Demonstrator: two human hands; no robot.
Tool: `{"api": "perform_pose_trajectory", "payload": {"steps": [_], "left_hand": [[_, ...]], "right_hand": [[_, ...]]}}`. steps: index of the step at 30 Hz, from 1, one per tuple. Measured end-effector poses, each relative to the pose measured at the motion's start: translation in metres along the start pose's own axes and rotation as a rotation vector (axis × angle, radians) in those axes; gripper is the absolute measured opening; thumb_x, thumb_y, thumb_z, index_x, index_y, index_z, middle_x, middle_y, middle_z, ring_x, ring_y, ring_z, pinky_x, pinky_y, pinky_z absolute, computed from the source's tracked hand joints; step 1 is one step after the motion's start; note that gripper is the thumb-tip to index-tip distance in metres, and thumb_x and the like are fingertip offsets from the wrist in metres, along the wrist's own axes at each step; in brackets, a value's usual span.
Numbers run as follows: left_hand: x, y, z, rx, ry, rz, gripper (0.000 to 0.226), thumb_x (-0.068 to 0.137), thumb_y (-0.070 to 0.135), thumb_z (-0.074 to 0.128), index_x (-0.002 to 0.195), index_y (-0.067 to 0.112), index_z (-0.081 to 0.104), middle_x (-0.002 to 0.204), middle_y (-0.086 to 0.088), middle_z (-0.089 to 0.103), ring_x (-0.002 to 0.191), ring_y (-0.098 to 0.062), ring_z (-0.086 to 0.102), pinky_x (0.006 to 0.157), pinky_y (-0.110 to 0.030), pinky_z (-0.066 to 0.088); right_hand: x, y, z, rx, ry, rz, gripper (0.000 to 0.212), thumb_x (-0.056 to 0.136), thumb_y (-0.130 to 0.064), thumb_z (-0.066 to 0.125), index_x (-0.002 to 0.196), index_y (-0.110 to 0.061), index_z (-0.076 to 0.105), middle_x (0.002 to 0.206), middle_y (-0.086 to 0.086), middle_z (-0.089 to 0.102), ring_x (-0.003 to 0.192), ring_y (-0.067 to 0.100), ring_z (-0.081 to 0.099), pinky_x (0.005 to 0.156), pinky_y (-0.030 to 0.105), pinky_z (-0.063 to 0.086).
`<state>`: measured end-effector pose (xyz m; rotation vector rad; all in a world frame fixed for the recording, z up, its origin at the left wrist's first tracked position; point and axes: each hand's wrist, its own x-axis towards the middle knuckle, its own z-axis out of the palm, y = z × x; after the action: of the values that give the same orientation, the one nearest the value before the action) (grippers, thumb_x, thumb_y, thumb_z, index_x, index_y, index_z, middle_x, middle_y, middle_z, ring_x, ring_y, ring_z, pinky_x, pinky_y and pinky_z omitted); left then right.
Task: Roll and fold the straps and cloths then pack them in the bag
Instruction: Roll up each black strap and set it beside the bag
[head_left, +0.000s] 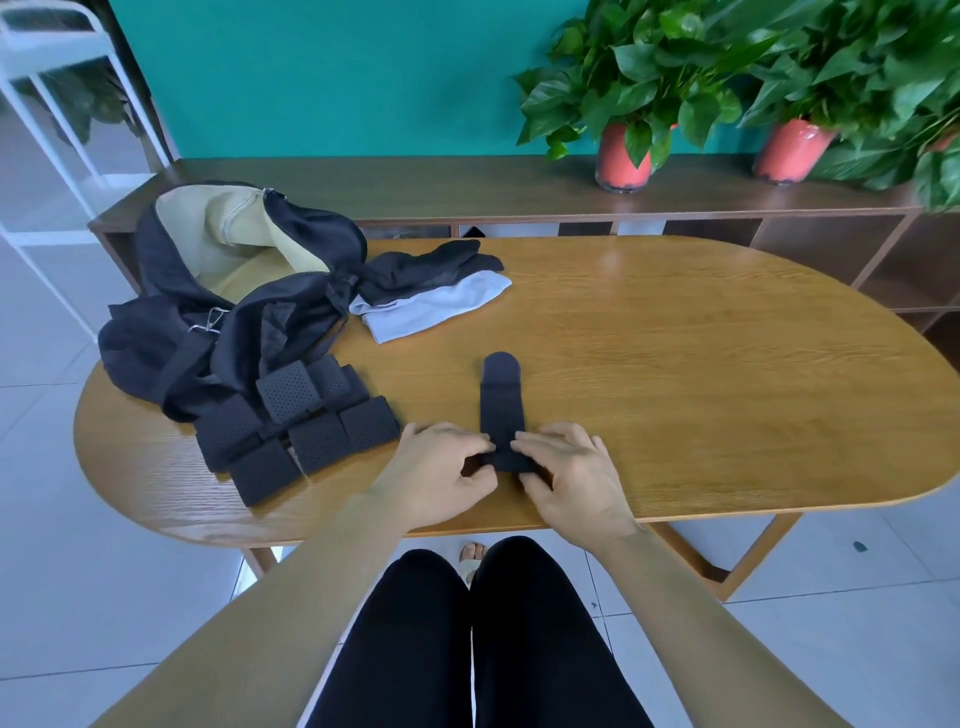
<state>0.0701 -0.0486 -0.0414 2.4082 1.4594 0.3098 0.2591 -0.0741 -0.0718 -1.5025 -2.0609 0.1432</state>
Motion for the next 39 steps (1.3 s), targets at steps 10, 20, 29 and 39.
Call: {"api": "perform_pose_trajectory", "payload": {"steps": [10,20,29,39], "left_hand": [[0.009,0.017,0.017,-0.224,0.258,-0.244,0.039,0.094,0.019,0.054,0.06,0.02,0.035,0.054,0.004,0.04,0.05,-0.014,0.038,0.052,-0.029,0.033],[0.024,0.022,0.02,-0.135,0.22,-0.363,0.031,0.095,0.023,0.054,0.065,0.02,0.043,0.065,0.003,0.047,0.064,-0.016,0.051,0.054,-0.023,0.031],[0.023,0.016,0.026,-0.141,0.222,-0.172,0.044,0.096,0.011,0.047,0.14,0.014,0.047,0.143,0.0,0.042,0.128,-0.02,0.041,0.102,-0.031,0.041],[0.029,0.005,0.025,-0.05,0.029,-0.105,0.057,0.09,0.024,0.052,0.145,0.021,0.039,0.153,0.006,0.033,0.135,-0.022,0.029,0.111,-0.033,0.03]], "right_hand": [[0.013,-0.018,0.01,0.181,0.112,0.424,0.016,0.09,-0.025,0.061,0.097,-0.011,0.066,0.083,0.003,0.066,0.092,0.019,0.054,0.065,0.029,0.042],[0.024,-0.025,0.022,-0.037,0.099,0.429,0.03,0.094,-0.025,0.055,0.117,-0.008,0.064,0.107,0.012,0.059,0.1,0.028,0.051,0.07,0.029,0.038],[0.025,-0.026,0.025,-0.038,0.099,0.418,0.037,0.093,-0.022,0.056,0.128,-0.01,0.057,0.108,0.012,0.057,0.101,0.029,0.052,0.075,0.036,0.047],[0.023,-0.027,0.026,0.027,0.114,0.473,0.041,0.092,-0.022,0.051,0.132,-0.012,0.053,0.115,0.008,0.058,0.107,0.025,0.046,0.078,0.033,0.044]]}}
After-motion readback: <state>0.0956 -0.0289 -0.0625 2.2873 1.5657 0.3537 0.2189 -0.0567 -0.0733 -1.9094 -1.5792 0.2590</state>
